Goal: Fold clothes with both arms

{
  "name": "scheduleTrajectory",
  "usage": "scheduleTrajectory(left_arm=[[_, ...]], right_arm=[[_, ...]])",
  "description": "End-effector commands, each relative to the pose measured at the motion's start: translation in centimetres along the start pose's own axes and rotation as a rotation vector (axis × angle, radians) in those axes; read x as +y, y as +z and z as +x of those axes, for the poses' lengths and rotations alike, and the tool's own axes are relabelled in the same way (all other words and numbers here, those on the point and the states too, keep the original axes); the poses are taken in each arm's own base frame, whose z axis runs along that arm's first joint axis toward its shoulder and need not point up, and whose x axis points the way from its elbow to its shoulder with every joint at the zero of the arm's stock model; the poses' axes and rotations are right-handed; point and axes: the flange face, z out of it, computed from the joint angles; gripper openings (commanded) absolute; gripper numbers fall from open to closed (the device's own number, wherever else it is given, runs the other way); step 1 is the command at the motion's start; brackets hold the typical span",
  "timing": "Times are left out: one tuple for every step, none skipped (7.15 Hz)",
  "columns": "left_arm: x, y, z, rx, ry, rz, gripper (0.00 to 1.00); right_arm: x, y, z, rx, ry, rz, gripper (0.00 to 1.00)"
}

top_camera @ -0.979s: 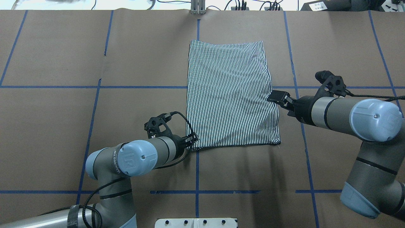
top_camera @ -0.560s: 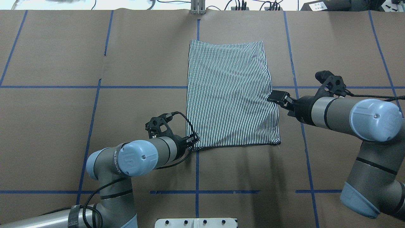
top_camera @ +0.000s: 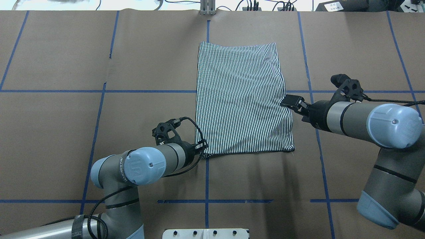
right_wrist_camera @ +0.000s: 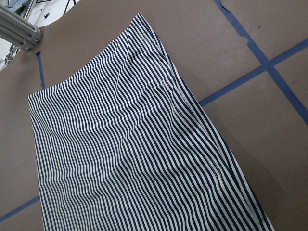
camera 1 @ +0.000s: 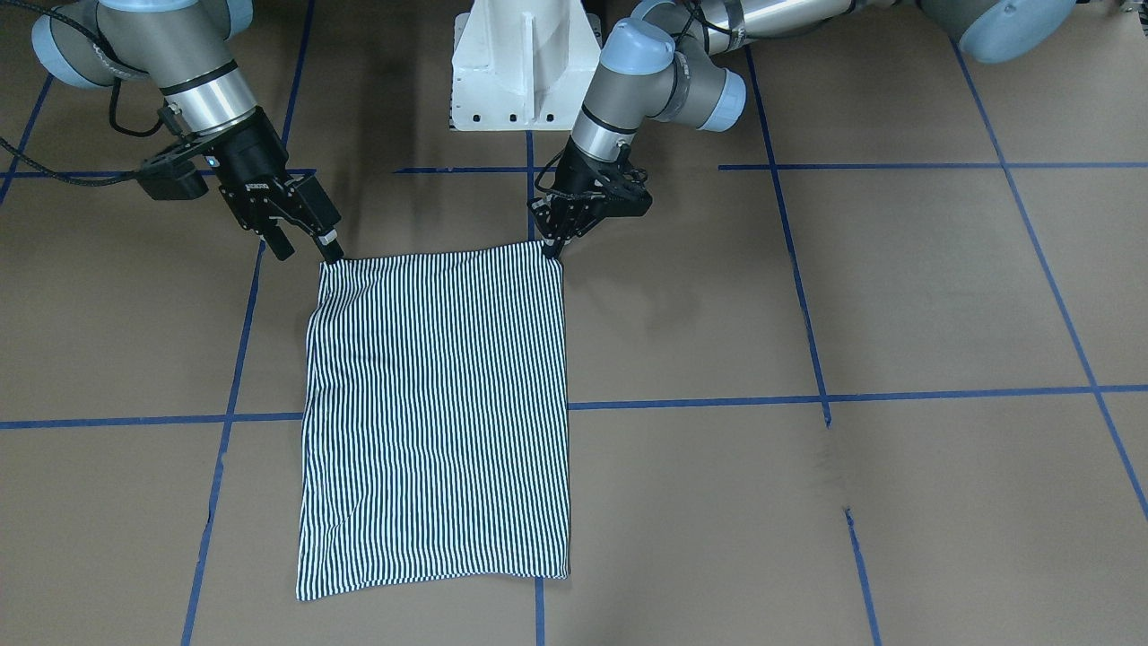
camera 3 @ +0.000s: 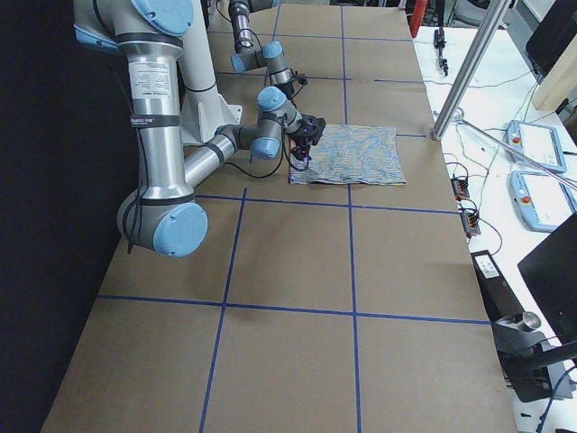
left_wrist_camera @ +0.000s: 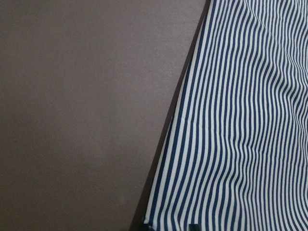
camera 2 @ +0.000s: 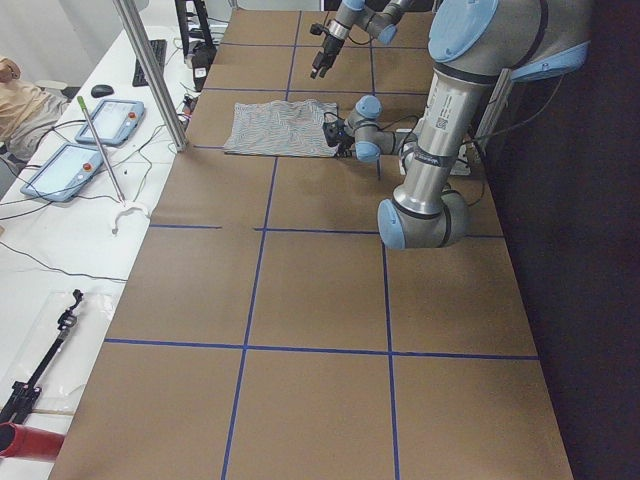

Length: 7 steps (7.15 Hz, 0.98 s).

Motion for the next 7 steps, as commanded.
scheduleTrajectory(left_arm=[[0.0,-0.2,0.1,-0.001,0.033,0.001,0.00],[0.0,-0.3,0.3,0.004,0.033,0.000,0.00],[-0.1,-0.5,0.5,0.009,0.032,0.002,0.00],[-0.3,-0.8,0.8,0.017,0.030,0.005,0.00],[-0.7,-1.1,1.0,0.025,0.030,0.023,0.00],[-1.0,-1.1,1.2,0.032,0.037,0.053,0.00],[-1.1,-1.1,1.0,0.030,0.037,0.057,0.00]], right_arm=[[0.4,0.3,0.1,0.005,0.001,-0.007,0.97],[1.7,1.0,0.0,0.024,0.010,-0.016,0.91],[3.1,2.4,-0.4,0.080,0.051,-0.025,0.82],[4.0,4.1,-2.4,0.155,0.048,-0.018,0.82],[5.1,5.9,-4.1,0.234,0.039,-0.016,0.82],[5.5,8.0,-5.3,0.275,0.038,-0.008,0.82],[5.5,9.6,-4.3,0.311,0.035,-0.005,0.82]])
